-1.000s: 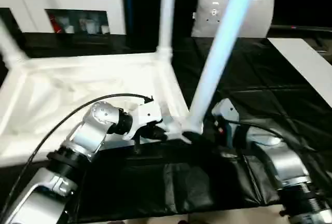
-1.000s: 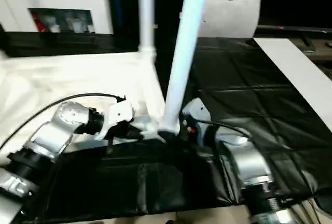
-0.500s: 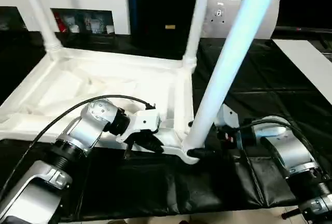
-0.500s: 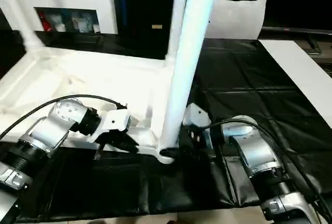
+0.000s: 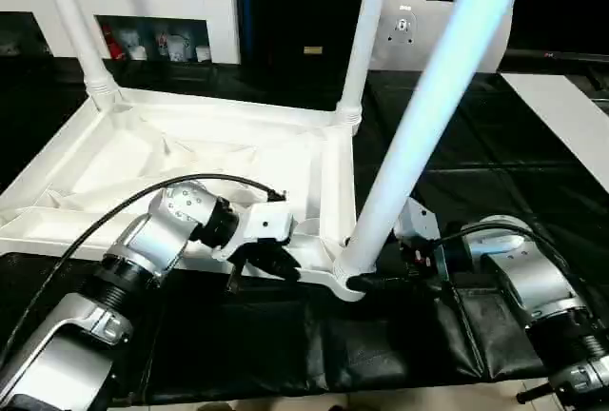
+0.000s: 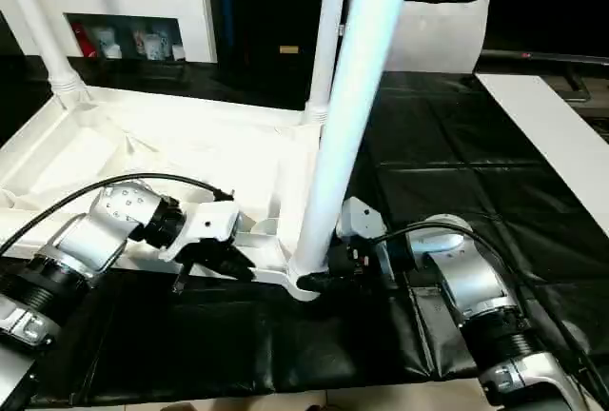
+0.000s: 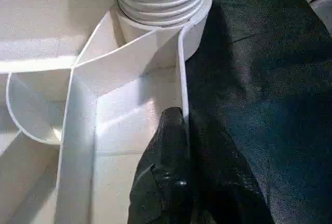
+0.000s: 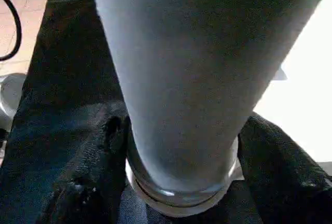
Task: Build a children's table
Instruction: Rotate leg to tighten
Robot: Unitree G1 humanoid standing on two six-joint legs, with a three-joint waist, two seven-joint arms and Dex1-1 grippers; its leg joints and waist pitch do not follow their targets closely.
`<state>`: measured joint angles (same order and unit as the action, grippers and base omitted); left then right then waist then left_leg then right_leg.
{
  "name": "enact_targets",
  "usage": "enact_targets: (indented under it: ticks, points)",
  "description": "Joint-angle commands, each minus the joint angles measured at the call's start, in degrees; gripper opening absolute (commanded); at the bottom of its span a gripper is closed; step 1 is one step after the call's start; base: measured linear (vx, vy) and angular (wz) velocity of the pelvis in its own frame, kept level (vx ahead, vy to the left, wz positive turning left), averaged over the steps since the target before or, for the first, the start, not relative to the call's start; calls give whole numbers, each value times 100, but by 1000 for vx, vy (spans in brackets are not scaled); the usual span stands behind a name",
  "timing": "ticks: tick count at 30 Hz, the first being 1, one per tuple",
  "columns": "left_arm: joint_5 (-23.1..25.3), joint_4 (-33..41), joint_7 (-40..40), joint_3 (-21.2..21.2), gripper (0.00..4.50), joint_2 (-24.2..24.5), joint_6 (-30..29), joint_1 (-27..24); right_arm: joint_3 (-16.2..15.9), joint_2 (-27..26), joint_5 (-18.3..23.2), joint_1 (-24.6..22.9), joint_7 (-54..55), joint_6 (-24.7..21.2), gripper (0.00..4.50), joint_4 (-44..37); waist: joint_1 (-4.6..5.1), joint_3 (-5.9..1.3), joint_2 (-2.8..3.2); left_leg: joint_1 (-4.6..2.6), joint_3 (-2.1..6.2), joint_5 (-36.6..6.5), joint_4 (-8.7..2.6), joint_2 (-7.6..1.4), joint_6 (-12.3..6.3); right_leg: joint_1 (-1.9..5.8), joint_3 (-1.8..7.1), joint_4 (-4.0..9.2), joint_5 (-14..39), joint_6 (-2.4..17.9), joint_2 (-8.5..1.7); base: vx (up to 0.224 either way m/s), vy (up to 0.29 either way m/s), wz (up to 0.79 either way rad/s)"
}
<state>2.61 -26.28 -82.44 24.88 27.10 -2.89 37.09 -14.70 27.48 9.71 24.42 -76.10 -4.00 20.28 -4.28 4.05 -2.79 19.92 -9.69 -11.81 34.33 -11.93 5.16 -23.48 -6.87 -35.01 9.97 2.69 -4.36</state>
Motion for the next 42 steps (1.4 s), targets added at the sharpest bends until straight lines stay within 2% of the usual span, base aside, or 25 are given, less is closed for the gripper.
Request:
enact_targets:
  ticks: [1,4,5,7,9,11,12,14,15,17,18,19,20,21,23,24,26,28,30,32,35,38,39,41,42]
  points:
    - [-59,115,-292,111,0,-35,169,165,22,9,29,-48,18,-131,277,-39,15,-453,25,24,9,-431,-358,-171,-433,415,397,382,1095,1041,-415,0,0,0]
    - [-107,203,-158,37,0,-72,-60,106,92,-105,252,-179,87,-464,272,-240,-7,-455,34,16,6,-422,-360,-177,-428,419,400,374,1009,1071,-409,0,0,0]
    - [-120,332,152,-67,0,-166,-486,49,137,-223,421,-324,233,-792,271,-459,-18,-449,47,11,4,-422,-363,-185,-412,415,404,377,988,1068,-411,0,0,0]
    - [-116,377,258,-96,0,-196,-619,28,149,-261,457,-371,295,-877,268,-521,-33,-458,40,7,13,-393,-364,-190,-394,416,401,365,944,1093,-420,0,0,0]
    - [-186,611,624,-226,0,-365,-1108,-84,192,-519,533,-505,761,-1236,267,-747,-23,-418,57,-3,12,-564,-386,-190,-303,402,399,410,1263,1028,-425,0,0,0]
    - [-131,753,956,-271,0,-510,-1383,-140,242,-784,521,-567,1241,-1504,266,-856,-12,-388,39,-20,4,-797,-383,-148,-230,386,375,507,1906,814,-423,0,0,0]
    - [-45,839,1471,-363,0,-777,-1724,-160,291,-1140,402,-579,1859,-1659,266,-823,36,-364,36,-15,22,-936,-403,-139,-109,391,353,559,2448,587,-421,0,0,0]
    - [-37,845,1517,-371,0,-801,-1750,-161,296,-1172,393,-580,1913,-1679,266,-822,83,-350,31,-39,34,-1074,-400,-113,-58,370,316,628,2796,437,-418,0,0,0]
    - [5,884,1888,-436,0,-1045,-1982,-148,442,-1535,359,-562,2492,-1866,266,-784,153,-369,6,-11,45,-1049,-390,-95,-76,394,317,644,2966,302,-426,0,0,0]
    - [17,890,2340,-517,0,-1404,-2266,-83,716,-2065,415,-492,3253,-2147,266,-699,208,-374,-1,-19,45,-1018,-381,-99,-57,345,316,652,2930,309,-414,0,0,0]
    - [17,890,2340,-517,0,-1404,-2266,-83,716,-2065,415,-492,3253,-2147,266,-699,244,-378,-7,10,63,-1035,-382,-76,-55,379,280,670,3009,253,-419,0,0,0]
    - [53,838,2620,-545,0,-1613,-2336,-14,889,-2391,416,-416,3771,-2239,265,-608,255,-387,-15,0,52,-1034,-374,-65,-118,368,292,694,3028,190,-415,0,0,0]
    - [81,787,2728,-545,0,-1688,-2309,26,987,-2522,431,-360,4003,-2253,265,-532,274,-394,2,-23,53,-1020,-375,-77,-136,338,302,681,2925,247,-412,0,0,0]
    - [120,699,2920,-550,0,-1828,-2254,98,1133,-2735,403,-267,4417,-2195,265,-392,280,-403,21,-11,56,-987,-375,-76,-150,350,303,668,2829,272,-403,0,0,0]
    - [169,599,3129,-560,0,-1985,-2180,181,1274,-2949,361,-175,4819,-2046,265,-237,303,-426,21,-13,50,-934,-377,-83,-147,336,317,637,2534,395,-404,0,0,0]
    - [232,578,3165,-551,0,-2007,-2136,206,1325,-3009,373,-186,4901,-1977,298,-251,290,-441,42,-19,48,-829,-380,-96,-171,344,341,604,2266,463,-400,0,0,0]
    - [251,565,3153,-541,0,-1992,-2106,210,1356,-3023,386,-200,4936,-1942,328,-279,277,-456,48,17,51,-604,-387,-129,-231,372,362,517,1663,629,-395,0,0,0]
    - [317,564,3181,-548,0,-1960,-2094,195,1520,-3124,382,-231,5083,-2010,350,-394,281,-476,57,31,45,-411,-380,-136,-294,395,383,446,1123,816,-394,0,0,0]
    - [375,526,3104,-524,0,-1780,-1933,153,1495,-2988,285,-316,4965,-1930,373,-567,259,-491,72,27,37,-251,-371,-139,-348,419,394,399,751,980,-404,0,0,0]
    - [385,491,3020,-512,0,-1661,-1816,124,1422,-2841,234,-381,4775,-1826,378,-676,240,-486,77,23,27,-300,-372,-139,-373,421,398,396,665,1033,-403,0,0,0]
    - [369,428,2810,-478,0,-1467,-1603,67,1253,-2471,170,-531,4403,-1604,418,-853,220,-496,81,41,28,-255,-362,-136,-390,435,401,380,557,1058,-406,0,0,0]
    - [312,345,2291,-416,0,-1156,-1184,-19,1208,-1876,264,-761,3589,-1426,430,-1154,187,-471,66,46,15,-468,-362,-119,-413,444,398,433,858,980,-402,0,0,0]
    - [310,342,2274,-413,0,-1147,-1167,-21,1209,-1860,267,-765,3567,-1422,441,-1160,179,-467,68,47,14,-514,-362,-124,-418,445,402,439,941,951,-407,0,0,0]
    - [280,238,1818,-325,0,-884,-795,-64,1230,-1306,398,-863,2782,-1331,441,-1294,147,-453,73,30,6,-630,-361,-134,-418,420,400,473,1224,865,-405,0,0,0]
    - [293,213,1771,-303,0,-847,-734,-61,1236,-1239,416,-865,2686,-1323,441,-1299,126,-457,69,24,13,-653,-363,-145,-414,418,394,473,1294,823,-407,0,0,0]
